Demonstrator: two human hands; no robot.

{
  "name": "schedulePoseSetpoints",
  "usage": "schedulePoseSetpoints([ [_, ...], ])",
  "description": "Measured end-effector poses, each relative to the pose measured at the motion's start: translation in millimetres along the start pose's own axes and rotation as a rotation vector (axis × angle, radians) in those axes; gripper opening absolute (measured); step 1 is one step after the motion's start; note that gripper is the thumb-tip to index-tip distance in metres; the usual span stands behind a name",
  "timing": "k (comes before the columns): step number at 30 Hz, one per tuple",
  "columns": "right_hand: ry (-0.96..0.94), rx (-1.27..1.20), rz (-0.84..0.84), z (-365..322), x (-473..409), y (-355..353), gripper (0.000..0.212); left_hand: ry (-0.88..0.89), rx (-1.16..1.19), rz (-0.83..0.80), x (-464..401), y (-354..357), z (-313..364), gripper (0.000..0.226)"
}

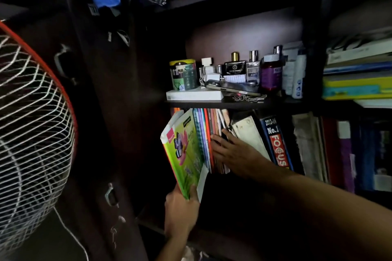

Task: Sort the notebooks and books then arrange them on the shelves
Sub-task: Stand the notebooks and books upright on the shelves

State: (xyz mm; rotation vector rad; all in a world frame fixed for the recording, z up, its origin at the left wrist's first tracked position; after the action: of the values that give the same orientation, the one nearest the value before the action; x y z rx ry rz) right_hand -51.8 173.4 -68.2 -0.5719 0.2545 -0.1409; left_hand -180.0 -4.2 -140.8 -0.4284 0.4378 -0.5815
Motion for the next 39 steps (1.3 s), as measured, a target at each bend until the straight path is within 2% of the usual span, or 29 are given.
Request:
schedulePoseSetpoints([
  [6, -0.012, 0.086, 0.077, 4, -3, 6, 0.050, 0.020, -0.011, -0.018, 0, -1, 0, 0.038],
  [12, -0.027, 0.171, 0.038, 11, 3, 4, 0.065, 0.052, -0.011, -0.014, 2, -2, 2, 0.038],
  [18, 0.006, 0.179, 0.044, 4, -7, -5, 0.044, 0.054, -0.023, -0.019, 2, 0, 0, 0.037],
  [23, -0.017, 0.241, -0.011, 12, -2, 6, 0.051, 0.110, -0.020, -0.042, 3, 1, 0, 0.033],
  [26, -0.005, 0.220, -0.049, 10, 5, 7, 0.056, 0.169, -0.017, -0.095, 4, 0, 1, 0.033],
  [29, 0.024, 0.200, -0.038, 9, 6, 4, 0.052, 0.201, -0.039, -0.142, 5, 1, 2, 0.034],
  [33, 0.039, 0.211, -0.009, 12, 15, 7, 0.049, 0.140, -0.021, -0.159, -6, 4, -2, 0.038],
  [39, 0.139, 0.072, -0.033, 1, 22, 1, 0.049, 0.133, -0.042, -0.199, -17, 12, -8, 0.046],
])
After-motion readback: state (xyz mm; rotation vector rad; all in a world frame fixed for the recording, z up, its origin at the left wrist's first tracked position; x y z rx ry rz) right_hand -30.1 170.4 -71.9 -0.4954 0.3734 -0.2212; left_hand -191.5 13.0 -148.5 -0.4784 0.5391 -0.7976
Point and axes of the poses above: each hand's wrist, its own x-axis away from the middle knuckle, its own y-axis out of the palm, z = x × y, the point moved 1 cm from there along -x, towards the middle knuckle, and after that the axes turned 2 degrees about z, right-handed, at the moved point
